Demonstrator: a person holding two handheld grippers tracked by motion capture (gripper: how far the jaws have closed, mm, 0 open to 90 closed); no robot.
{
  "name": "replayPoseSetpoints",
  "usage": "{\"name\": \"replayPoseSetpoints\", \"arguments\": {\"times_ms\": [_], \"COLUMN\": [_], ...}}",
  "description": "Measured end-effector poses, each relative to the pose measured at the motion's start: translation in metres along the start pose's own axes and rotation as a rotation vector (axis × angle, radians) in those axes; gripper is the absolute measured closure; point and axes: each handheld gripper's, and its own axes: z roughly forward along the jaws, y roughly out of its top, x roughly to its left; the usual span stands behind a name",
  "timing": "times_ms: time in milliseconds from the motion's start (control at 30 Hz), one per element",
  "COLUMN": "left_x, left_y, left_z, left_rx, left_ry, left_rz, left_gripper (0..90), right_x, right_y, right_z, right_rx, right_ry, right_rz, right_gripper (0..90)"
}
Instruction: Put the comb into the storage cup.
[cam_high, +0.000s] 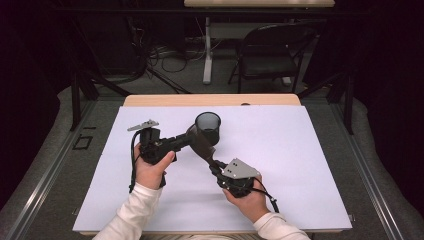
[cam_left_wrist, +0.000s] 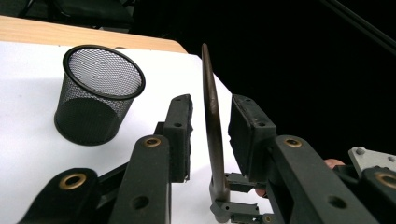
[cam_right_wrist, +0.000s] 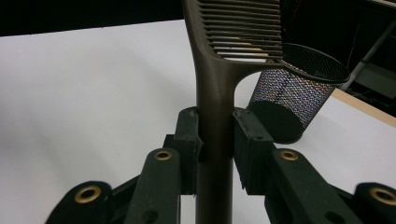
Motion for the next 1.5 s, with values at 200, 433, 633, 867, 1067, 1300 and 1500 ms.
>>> {"name": "replayPoseSetpoints", "arguments": {"times_ms": [200,433,633,867,1067,1300,1500], "left_x": [0.0003,0.0023,0.0036,0.0042,0.0049,0.0049,0.006], "left_y": [-0.0008,-0.0007,-0.0012,-0.0018,-0.0022,-0.0032,-0.0034], "left_z": [0.0017,0.0019,0.0028,0.0043,0.0045,0.0058,0.0058], "left_rx": [0.002,0.005,0.01,0.016,0.014,0.015,0.016], "left_ry": [-0.003,-0.005,-0.004,-0.006,-0.005,-0.006,-0.007], "left_rz": [-0.007,-0.018,-0.029,-0.033,-0.041,-0.052,-0.06], "left_gripper": [70.2,72.4,73.8,74.8,76.8,78.5,79.6], "right_x": [0.001,0.0025,0.0035,0.0059,0.0068,0.008,0.009], "right_y": [0.0001,-0.0008,-0.0006,-0.0009,-0.0009,-0.001,-0.0011], "right_z": [0.0001,0.0013,0.0013,0.0021,0.0022,0.0026,0.0029], "right_rx": [0.001,0.005,0.005,0.006,0.006,0.007,0.009], "right_ry": [0.001,0.005,0.009,0.018,0.02,0.024,0.026], "right_rz": [-0.003,-0.01,-0.01,-0.014,-0.013,-0.018,-0.015], "right_gripper": [72.7,72.6,72.7,72.7,72.6,72.6,72.7]}}
